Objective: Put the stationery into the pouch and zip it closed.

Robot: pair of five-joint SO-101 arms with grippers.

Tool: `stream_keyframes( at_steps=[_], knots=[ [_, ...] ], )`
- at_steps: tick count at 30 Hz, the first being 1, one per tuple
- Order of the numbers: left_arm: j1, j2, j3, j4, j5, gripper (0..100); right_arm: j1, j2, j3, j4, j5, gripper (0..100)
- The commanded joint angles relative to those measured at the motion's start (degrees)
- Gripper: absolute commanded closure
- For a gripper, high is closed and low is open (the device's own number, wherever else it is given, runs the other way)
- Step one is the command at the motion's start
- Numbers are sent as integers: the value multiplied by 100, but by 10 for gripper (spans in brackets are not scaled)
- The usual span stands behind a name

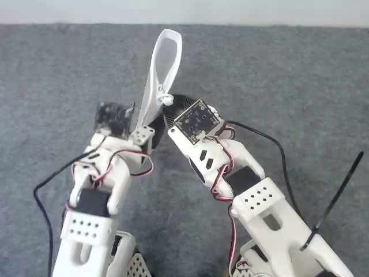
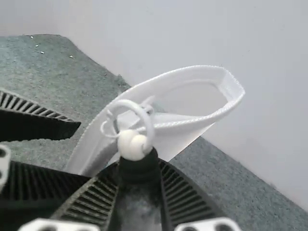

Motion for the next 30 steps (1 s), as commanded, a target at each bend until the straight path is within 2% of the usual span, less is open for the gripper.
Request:
stream_keyframes(
  at_steps=[1, 7, 13, 17, 22, 30],
  knots=[
    [9, -905, 338, -316, 211, 733, -57, -268, -53, 180, 79, 993],
    [9, -1187, 444, -431, 246, 733, -251, -980, -53, 892, 97, 993],
    [105, -1187, 734, -1134, 229, 758, -462, -1429, 70, 1349, 738, 993],
    [185, -1187, 752, -1160, 229, 761, -505, -1525, 70, 1543, 800, 993],
    [193, -1231, 743, -1169, 246, 761, -760, -1833, 62, 2132, 1389, 993],
    [492, -1231, 743, -1169, 202, 761, -813, -2396, 62, 2607, 1433, 993]
  ],
)
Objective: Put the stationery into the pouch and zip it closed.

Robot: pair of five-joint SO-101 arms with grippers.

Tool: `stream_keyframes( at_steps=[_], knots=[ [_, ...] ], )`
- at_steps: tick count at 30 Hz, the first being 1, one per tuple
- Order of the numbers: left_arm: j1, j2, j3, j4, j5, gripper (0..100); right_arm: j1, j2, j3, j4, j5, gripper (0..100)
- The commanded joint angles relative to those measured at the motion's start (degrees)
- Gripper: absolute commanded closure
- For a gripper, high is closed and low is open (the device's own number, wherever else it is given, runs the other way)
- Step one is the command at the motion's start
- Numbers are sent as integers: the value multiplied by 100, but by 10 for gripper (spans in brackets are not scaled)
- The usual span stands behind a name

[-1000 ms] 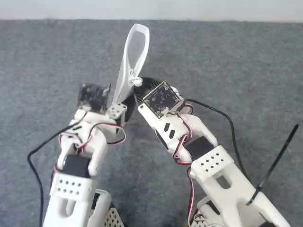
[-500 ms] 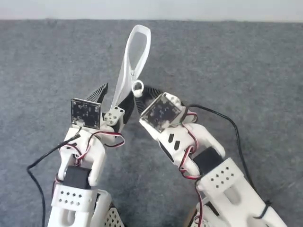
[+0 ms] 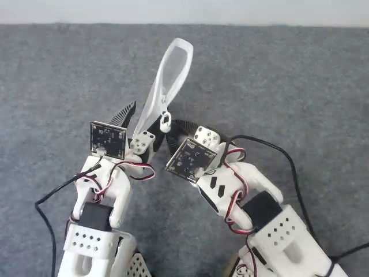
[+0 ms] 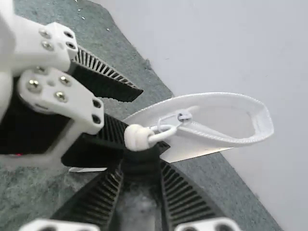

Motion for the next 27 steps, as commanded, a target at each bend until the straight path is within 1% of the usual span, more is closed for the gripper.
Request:
stream_keyframes(
  at_steps=[1, 3, 6, 10, 14, 18, 21, 23, 27],
  knots=[
    [264, -220, -136, -229, 62, 761, -242, -259, -70, 101, 88, 993],
    [273, -220, -136, -229, 62, 770, -295, -268, -62, 119, 88, 993],
    [281, -229, -145, -237, 9, 815, -295, -259, -62, 154, 88, 993],
    [413, -220, -84, -457, -387, 865, -295, -259, -62, 154, 70, 993],
    [607, -220, 4, -510, -633, 922, -303, -259, -62, 154, 44, 993],
    [615, -220, 22, -510, -923, 992, -356, -286, -62, 136, 44, 993],
    [589, -220, 31, -475, -967, 991, -277, -295, -62, 92, 35, 993],
    [580, -220, 31, -387, -967, 991, -154, -295, -70, -48, -176, 993],
    [580, -229, -13, -105, -976, 991, 382, -268, -70, -532, -1002, 993]
  ],
)
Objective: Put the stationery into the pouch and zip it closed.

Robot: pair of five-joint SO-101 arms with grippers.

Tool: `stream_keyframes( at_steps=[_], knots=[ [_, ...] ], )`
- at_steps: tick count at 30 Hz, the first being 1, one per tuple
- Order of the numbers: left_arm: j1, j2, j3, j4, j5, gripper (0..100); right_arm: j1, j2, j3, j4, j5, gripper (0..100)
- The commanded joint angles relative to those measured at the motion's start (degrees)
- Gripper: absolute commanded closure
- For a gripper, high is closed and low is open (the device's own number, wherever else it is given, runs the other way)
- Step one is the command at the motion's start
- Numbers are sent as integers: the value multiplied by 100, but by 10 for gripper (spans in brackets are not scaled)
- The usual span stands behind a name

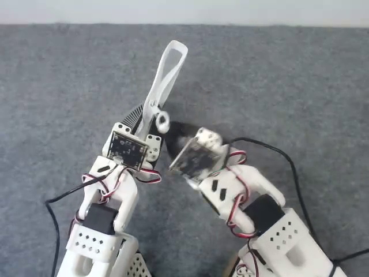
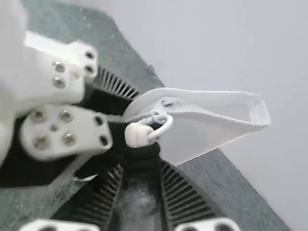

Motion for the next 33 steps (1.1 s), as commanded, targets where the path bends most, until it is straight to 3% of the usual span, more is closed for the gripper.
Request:
stream_keyframes(
  at_steps=[1, 11, 15, 24, 29, 33],
  knots=[
    [35, -167, -127, 220, -105, 991, 426, -145, -70, -462, -712, 993],
    [26, -167, -215, 721, -123, 991, 971, -127, -88, -1147, -1802, 993],
    [35, -167, -470, 1231, -273, 991, 1130, -119, -88, -1402, -1925, 993],
    [35, -167, -470, 1266, -290, 991, 1130, 48, -299, -1464, -1934, 993],
    [35, -167, -470, 1257, -290, 991, 884, 602, -624, -857, -1556, 991],
    [35, -167, -470, 1257, -299, 991, 479, 743, -879, 4, -1310, 903]
  ],
)
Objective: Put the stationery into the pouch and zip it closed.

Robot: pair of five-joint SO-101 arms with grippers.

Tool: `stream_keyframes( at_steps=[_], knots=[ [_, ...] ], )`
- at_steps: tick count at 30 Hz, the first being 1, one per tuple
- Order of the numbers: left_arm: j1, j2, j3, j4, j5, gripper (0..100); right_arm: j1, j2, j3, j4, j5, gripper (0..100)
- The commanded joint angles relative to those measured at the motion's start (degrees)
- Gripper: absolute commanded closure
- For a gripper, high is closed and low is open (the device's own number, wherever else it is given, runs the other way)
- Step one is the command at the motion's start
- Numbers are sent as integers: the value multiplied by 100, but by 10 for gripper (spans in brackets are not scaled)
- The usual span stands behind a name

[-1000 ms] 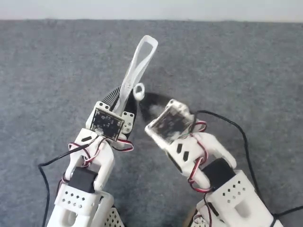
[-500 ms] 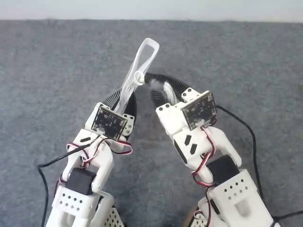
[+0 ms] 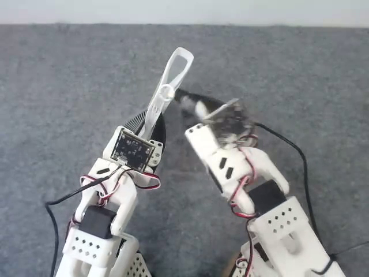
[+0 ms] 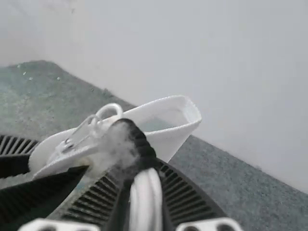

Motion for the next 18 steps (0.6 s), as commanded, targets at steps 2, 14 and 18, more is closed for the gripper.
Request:
stream_keyframes(
  at_steps=[2, 14, 18],
  knots=[
    [-18, -26, -101, 97, -62, 991, -330, 31, -475, 620, 149, 867],
    [-18, -26, -101, 97, -62, 991, -365, 22, -466, 664, 149, 864],
    [-18, -26, -101, 97, -62, 991, -374, 13, -466, 664, 149, 864]
  ],
)
